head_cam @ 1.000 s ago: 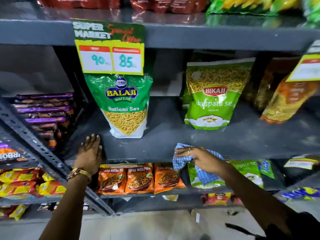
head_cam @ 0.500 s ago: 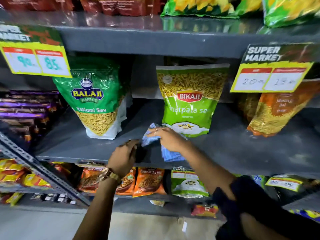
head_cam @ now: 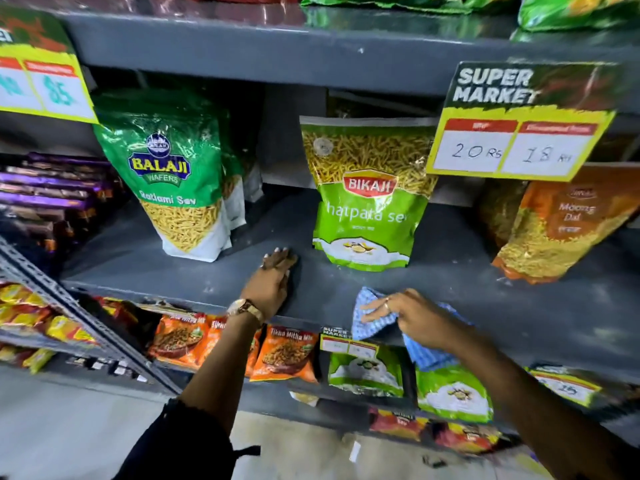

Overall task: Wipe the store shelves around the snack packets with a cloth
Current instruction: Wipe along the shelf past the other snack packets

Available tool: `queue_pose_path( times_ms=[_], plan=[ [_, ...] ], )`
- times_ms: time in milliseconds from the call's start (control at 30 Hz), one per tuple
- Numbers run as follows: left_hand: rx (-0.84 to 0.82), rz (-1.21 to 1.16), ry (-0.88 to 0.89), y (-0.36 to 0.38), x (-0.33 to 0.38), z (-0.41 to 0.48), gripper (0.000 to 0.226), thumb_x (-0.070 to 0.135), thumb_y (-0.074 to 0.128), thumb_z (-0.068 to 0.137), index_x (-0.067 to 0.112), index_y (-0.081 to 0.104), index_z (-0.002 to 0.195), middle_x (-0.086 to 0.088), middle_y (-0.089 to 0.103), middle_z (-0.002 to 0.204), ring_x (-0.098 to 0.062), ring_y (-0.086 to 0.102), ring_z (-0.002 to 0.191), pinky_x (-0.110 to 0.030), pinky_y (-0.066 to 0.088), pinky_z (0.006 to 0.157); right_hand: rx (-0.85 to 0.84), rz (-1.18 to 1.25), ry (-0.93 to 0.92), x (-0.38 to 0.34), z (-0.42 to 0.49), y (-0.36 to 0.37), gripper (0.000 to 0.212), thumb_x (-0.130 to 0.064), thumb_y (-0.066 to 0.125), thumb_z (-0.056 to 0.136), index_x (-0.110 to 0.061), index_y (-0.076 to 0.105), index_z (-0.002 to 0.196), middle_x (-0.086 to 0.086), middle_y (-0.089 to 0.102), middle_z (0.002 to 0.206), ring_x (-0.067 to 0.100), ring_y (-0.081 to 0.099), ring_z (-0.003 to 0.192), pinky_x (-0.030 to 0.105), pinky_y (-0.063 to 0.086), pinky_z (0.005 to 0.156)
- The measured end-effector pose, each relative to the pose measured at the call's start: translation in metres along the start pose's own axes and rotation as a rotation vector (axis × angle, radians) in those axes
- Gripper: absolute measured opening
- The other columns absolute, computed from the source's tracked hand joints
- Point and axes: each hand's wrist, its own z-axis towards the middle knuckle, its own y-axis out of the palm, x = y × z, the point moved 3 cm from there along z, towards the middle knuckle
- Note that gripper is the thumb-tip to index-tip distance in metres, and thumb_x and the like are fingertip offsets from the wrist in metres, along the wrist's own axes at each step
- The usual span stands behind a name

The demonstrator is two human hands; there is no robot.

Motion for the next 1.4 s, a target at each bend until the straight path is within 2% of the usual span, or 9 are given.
queue_pose_path(
  times_ms=[100,200,367,500,667,900,1133,1300,1400],
  plan=[
    [0.028,-0.037,-0.028,0.0,-0.001,0.001,0.056,0.017,0.027,0.08,0.006,0.046,0.131,-0.018,0.038,0.145,-0.03,0.029,0.138,-0.031,0.01,0.115,0.059,-0.041,0.073,-0.003,0.011,-0.027,0.052,-0.013,0.029,0.063,-0.014,0.068,0.097,0.011,0.066,0.111,0.027,0.055,0.113,0.031,0.041,0.095],
    [0.047,-0.051,-0.043,-0.002,0.003,0.001,0.058,0.015,0.028,0.076,0.008,0.048,0.13,-0.015,0.04,0.144,-0.028,0.03,0.138,-0.033,0.015,0.115,0.094,0.007,-0.098,-0.051,0.047,-0.027,0.058,0.001,0.033,0.063,-0.016,0.067,0.108,0.004,0.064,0.12,0.011,0.05,0.119,0.023,0.039,0.101],
    [0.104,-0.026,-0.081,0.006,0.005,0.005,0.054,0.01,0.036,0.078,0.013,0.049,0.13,-0.012,0.043,0.144,-0.027,0.033,0.136,-0.038,0.025,0.113,0.062,-0.039,-0.056,-0.057,0.073,0.017,0.066,0.021,0.036,0.071,-0.012,0.051,0.127,0.009,0.042,0.144,0.028,0.037,0.133,0.042,0.032,0.11],
    [0.157,-0.008,-0.127,0.012,0.005,0.006,0.053,0.004,0.041,0.077,0.013,0.051,0.127,-0.012,0.045,0.142,-0.031,0.037,0.133,-0.04,0.029,0.112,0.157,-0.015,0.002,-0.035,0.045,0.019,0.071,0.019,0.039,0.068,-0.016,0.049,0.129,0.006,0.041,0.145,0.022,0.037,0.133,0.029,0.024,0.114],
    [0.265,0.036,-0.259,0.013,0.031,0.013,0.036,0.004,0.046,0.077,0.009,0.058,0.111,-0.021,0.057,0.119,-0.042,0.053,0.106,-0.047,0.047,0.085,0.257,0.056,0.203,-0.002,-0.024,-0.006,0.061,0.013,0.042,0.071,-0.02,0.06,0.119,0.002,0.054,0.135,0.019,0.048,0.126,0.023,0.029,0.106],
    [0.348,0.097,-0.293,0.028,0.036,0.018,0.025,0.001,0.054,0.077,0.001,0.053,0.103,-0.03,0.053,0.108,-0.048,0.05,0.098,-0.052,0.046,0.081,0.874,0.188,0.535,0.063,-0.058,-0.063,0.048,0.002,0.043,0.075,-0.013,0.06,0.118,0.024,0.063,0.117,0.04,0.057,0.108,0.045,0.043,0.097],
    [0.375,0.072,-0.286,0.03,0.033,0.02,0.03,-0.004,0.052,0.074,0.001,0.053,0.103,-0.03,0.052,0.109,-0.049,0.051,0.095,-0.052,0.046,0.08,0.895,0.107,0.739,0.114,0.02,-0.054,0.049,-0.008,0.037,0.064,0.011,0.057,0.105,0.039,0.059,0.109,0.048,0.054,0.106,0.051,0.043,0.097],
    [0.387,0.12,-0.274,0.033,0.034,0.022,0.034,0.013,0.036,0.073,0.001,0.053,0.1,-0.03,0.052,0.109,-0.047,0.05,0.094,-0.051,0.045,0.08,0.765,0.018,0.802,0.148,0.065,-0.076,0.055,-0.02,0.036,0.061,0.006,0.06,0.103,0.035,0.058,0.113,0.046,0.049,0.111,0.049,0.038,0.098],
    [0.394,0.145,-0.27,0.033,0.034,0.021,0.03,0.011,0.037,0.076,0.003,0.053,0.1,-0.028,0.052,0.109,-0.046,0.05,0.095,-0.05,0.045,0.08,0.631,-0.059,0.802,0.164,0.09,-0.093,0.041,-0.021,0.04,0.081,-0.002,0.058,0.112,0.031,0.052,0.125,0.043,0.043,0.121,0.047,0.035,0.104]
  ],
)
